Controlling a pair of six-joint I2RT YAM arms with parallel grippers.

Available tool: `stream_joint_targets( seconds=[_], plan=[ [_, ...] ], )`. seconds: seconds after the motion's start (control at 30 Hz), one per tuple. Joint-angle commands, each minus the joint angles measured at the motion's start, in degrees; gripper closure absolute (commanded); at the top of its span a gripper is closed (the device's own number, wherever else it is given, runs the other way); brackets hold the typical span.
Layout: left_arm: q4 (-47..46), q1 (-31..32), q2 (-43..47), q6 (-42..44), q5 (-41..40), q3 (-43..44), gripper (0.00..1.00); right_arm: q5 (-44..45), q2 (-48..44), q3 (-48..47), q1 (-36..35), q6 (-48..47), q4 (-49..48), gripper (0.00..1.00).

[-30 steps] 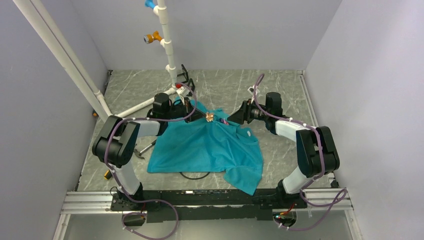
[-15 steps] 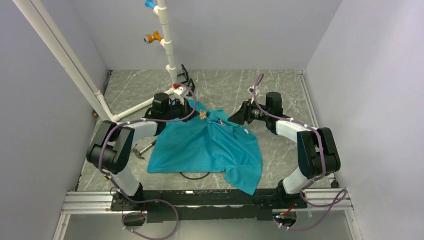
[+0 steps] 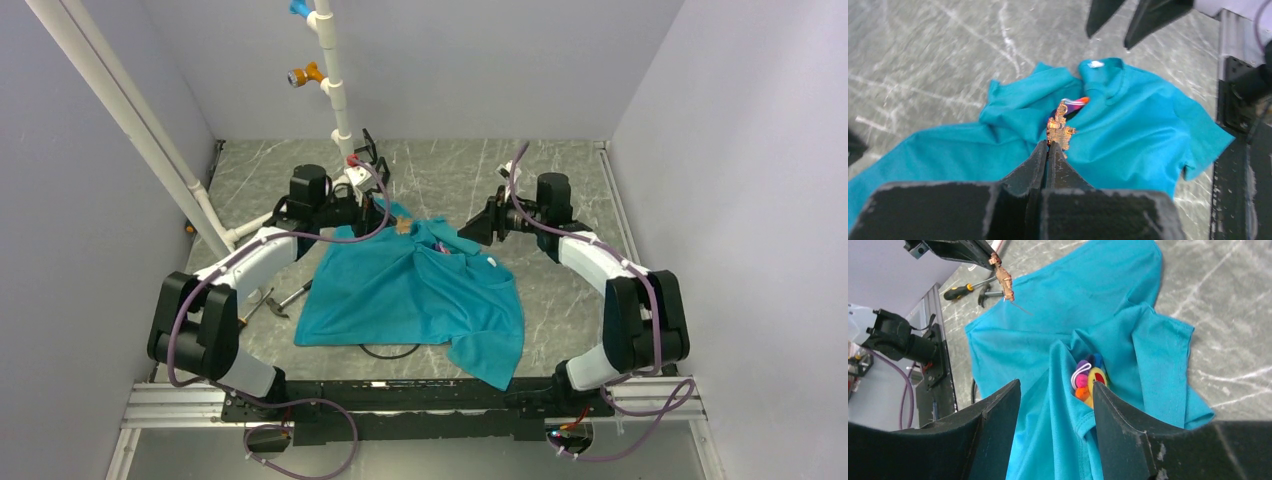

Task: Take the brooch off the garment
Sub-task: Remove the brooch from the clothes.

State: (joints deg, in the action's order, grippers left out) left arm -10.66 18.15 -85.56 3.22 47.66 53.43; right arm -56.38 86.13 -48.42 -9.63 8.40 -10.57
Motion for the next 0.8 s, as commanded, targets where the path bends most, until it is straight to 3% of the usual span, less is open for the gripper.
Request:
stream_joint_targets(
  seconds=[0.0, 0.17, 0.27, 0.43, 0.77],
  plan=[
    [14.8, 0.21, 2.74, 11.76, 12.32, 6.25, 1.0, -5.59, -4.31, -4.3, -1.15, -6.93, 4.85, 0.42],
    [16.91, 0.54, 4.17, 10.81, 20.37, 7.3, 1.0, -2.89, -7.51, -1.86, -6.18, -12.86, 6.87, 0.42],
    [16.12, 1.35, 5.09, 8.4, 24.16, 6.87, 1.0, 5.67, -9.24, 1.82, -9.14, -12.26, 2.44, 0.49],
    [6.19, 2.24, 7.2, -1.75, 26.62, 3.51, 1.0, 8.48, -7.75, 2.46, -12.5, -10.26, -1.44, 0.52],
    [-12.59, 2.24, 5.93, -21.44, 26.56, -0.07, 1.0, 8.38, -6.72, 2.81, -17.96, -6.2, -7.06, 0.43]
  ],
)
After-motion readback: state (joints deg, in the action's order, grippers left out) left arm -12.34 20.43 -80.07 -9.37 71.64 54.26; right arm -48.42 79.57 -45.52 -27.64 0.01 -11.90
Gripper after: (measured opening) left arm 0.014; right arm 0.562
